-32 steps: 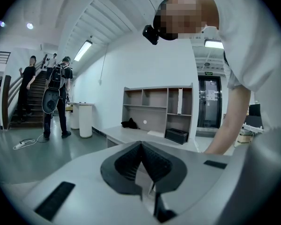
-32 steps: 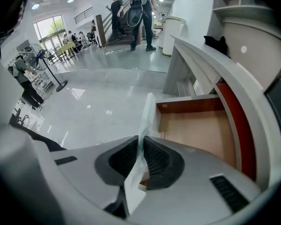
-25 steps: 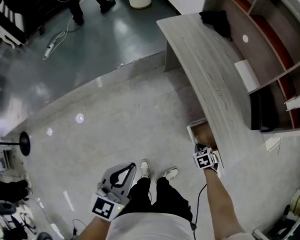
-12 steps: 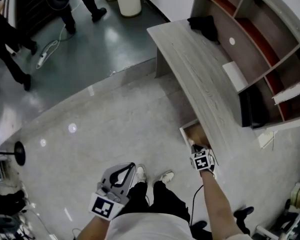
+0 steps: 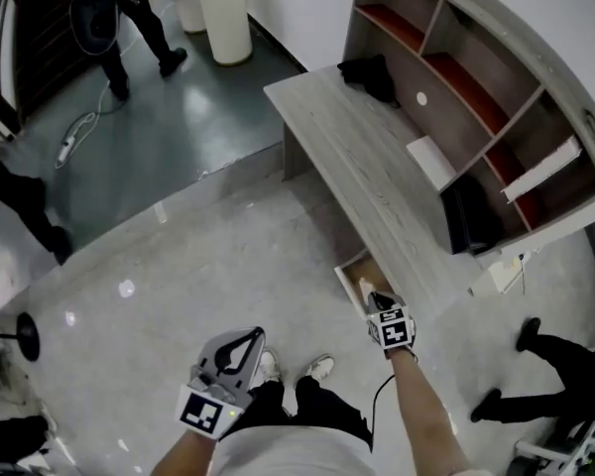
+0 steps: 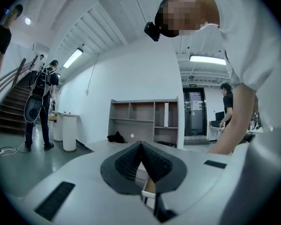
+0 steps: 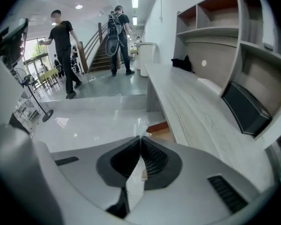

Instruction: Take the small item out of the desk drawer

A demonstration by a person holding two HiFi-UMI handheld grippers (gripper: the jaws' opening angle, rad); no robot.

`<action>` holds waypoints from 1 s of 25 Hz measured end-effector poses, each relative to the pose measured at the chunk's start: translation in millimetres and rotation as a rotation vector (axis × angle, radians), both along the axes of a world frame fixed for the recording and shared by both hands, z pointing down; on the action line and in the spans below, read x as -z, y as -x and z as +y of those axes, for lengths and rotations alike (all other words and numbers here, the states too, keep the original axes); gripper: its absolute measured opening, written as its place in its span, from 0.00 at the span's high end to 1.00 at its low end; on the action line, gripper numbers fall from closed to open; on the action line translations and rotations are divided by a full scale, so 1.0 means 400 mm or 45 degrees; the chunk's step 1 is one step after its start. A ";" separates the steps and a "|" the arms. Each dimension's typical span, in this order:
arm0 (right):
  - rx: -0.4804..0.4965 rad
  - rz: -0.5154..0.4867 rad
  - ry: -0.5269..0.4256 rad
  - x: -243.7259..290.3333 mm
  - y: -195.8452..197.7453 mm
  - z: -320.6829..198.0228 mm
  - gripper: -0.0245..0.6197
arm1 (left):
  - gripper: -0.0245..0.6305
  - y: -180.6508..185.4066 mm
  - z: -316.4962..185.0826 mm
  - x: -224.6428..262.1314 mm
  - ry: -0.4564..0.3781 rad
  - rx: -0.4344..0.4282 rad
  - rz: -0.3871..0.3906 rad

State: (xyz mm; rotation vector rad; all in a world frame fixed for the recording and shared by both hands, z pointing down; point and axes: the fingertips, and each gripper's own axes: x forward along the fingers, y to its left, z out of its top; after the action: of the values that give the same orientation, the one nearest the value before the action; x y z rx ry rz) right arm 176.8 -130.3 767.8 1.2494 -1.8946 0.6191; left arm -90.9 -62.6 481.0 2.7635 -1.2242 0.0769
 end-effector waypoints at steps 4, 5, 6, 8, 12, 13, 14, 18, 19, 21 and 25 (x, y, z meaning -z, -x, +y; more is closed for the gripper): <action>-0.056 -0.045 -0.076 0.082 -0.016 -0.007 0.92 | 0.94 -0.020 -0.004 0.028 -0.034 -0.047 -0.003; -0.071 -0.057 -0.093 0.100 -0.019 -0.006 0.92 | 0.94 -0.024 -0.004 0.037 -0.046 -0.057 0.004; -0.088 -0.069 -0.110 0.117 -0.022 -0.003 0.92 | 0.94 -0.028 -0.003 0.045 -0.054 -0.065 0.010; -0.118 -0.096 -0.146 0.156 -0.028 0.005 0.92 | 0.94 -0.035 0.003 0.059 -0.065 -0.085 0.010; -0.169 -0.160 -0.226 0.249 -0.037 0.016 0.92 | 0.94 -0.053 -0.002 0.096 -0.108 -0.118 0.025; -0.185 -0.179 -0.247 0.273 -0.040 0.018 0.92 | 0.94 -0.057 -0.004 0.104 -0.118 -0.125 0.029; -0.201 -0.198 -0.270 0.296 -0.044 0.022 0.92 | 0.94 -0.061 -0.005 0.111 -0.130 -0.132 0.030; -0.255 -0.269 -0.378 0.405 -0.061 0.033 0.92 | 0.94 -0.074 -0.011 0.145 -0.184 -0.161 0.037; -0.265 -0.292 -0.409 0.438 -0.066 0.033 0.92 | 0.94 -0.078 -0.013 0.157 -0.199 -0.165 0.042; -0.283 -0.338 -0.472 0.504 -0.076 0.035 0.92 | 0.94 -0.085 -0.016 0.178 -0.224 -0.172 0.051; -0.289 -0.397 -0.612 0.644 -0.091 0.039 0.92 | 0.94 -0.086 -0.018 0.211 -0.266 -0.176 0.060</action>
State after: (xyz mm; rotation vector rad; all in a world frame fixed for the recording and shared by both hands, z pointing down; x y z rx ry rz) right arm 213.2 -114.7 510.1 1.7757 -2.2647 0.5108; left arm -56.6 -69.9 396.6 3.0069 -1.0852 -0.1099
